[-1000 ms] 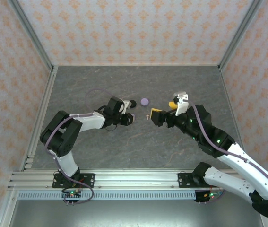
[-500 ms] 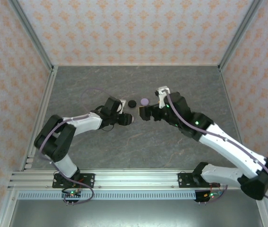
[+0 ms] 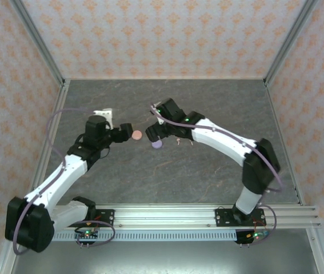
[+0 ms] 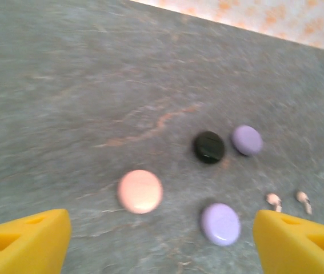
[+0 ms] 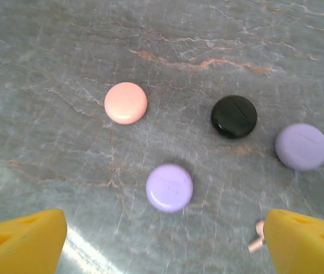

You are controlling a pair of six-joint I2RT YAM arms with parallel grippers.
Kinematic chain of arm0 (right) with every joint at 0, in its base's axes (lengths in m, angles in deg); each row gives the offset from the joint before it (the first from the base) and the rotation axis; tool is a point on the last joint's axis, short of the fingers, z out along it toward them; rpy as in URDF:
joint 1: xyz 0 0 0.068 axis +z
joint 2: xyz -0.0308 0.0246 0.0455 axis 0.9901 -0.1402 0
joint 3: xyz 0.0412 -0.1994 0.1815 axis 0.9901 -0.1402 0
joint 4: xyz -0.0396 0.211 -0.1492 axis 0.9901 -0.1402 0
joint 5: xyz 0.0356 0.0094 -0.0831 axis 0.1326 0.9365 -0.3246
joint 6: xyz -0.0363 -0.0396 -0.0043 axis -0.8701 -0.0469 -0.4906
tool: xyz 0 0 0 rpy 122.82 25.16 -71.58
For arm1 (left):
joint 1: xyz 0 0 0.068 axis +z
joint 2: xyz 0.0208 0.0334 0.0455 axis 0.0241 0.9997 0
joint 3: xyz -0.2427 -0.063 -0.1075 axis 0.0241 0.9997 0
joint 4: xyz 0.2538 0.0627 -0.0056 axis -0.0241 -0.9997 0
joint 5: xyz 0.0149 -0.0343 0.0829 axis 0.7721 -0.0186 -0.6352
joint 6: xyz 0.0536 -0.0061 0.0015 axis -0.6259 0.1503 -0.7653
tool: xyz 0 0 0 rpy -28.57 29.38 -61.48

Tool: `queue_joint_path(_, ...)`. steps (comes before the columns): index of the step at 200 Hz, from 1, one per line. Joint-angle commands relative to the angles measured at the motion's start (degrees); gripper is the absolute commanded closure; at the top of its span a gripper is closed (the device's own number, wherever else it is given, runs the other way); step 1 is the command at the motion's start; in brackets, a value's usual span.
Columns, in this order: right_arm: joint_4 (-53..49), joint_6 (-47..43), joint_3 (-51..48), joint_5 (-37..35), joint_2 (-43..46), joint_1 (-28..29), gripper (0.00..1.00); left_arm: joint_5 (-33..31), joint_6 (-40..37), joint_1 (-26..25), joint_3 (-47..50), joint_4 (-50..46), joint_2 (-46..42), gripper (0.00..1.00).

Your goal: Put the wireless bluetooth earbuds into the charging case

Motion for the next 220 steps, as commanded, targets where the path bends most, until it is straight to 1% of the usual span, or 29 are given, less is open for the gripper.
queue_joint_path(1,-4.6,-7.7,7.5,0.8,-7.5,0.1,0.12,-1.0,2.2,3.9,2.7,-4.8,-4.0,0.15)
queue_joint_path(23,-8.2,-12.0,15.1,0.2,-16.0,1.2,0.13,-0.3,2.4,6.6,4.2,-6.2,-7.0,0.14)
queue_joint_path(44,-11.2,-14.5,22.5,1.2,-23.3,1.7,0.12,0.5,2.4,7.9,5.4,-6.9,-8.6,0.14)
queue_joint_path(75,-15.7,-17.0,32.9,1.7,-32.8,2.7,0.12,0.6,2.3,8.4,6.2,-8.0,-9.3,0.14)
queue_joint_path(109,-19.9,-18.2,42.1,2.2,-40.6,3.2,0.12,0.6,3.7,8.6,7.2,-7.0,-10.1,0.14)
queue_joint_path(130,-21.0,-18.3,45.7,2.4,-43.5,3.3,0.14,0.6,4.1,8.5,7.2,-6.8,-10.3,0.14)
queue_joint_path(170,-20.4,-18.2,46.8,2.4,-45.2,3.3,0.19,0.6,4.2,8.6,6.9,-7.6,-10.4,0.14)
queue_joint_path(220,-21.0,-17.8,48.9,2.5,-47.8,3.3,0.3,1.0,4.3,8.6,6.6,-8.2,-10.9,0.13)
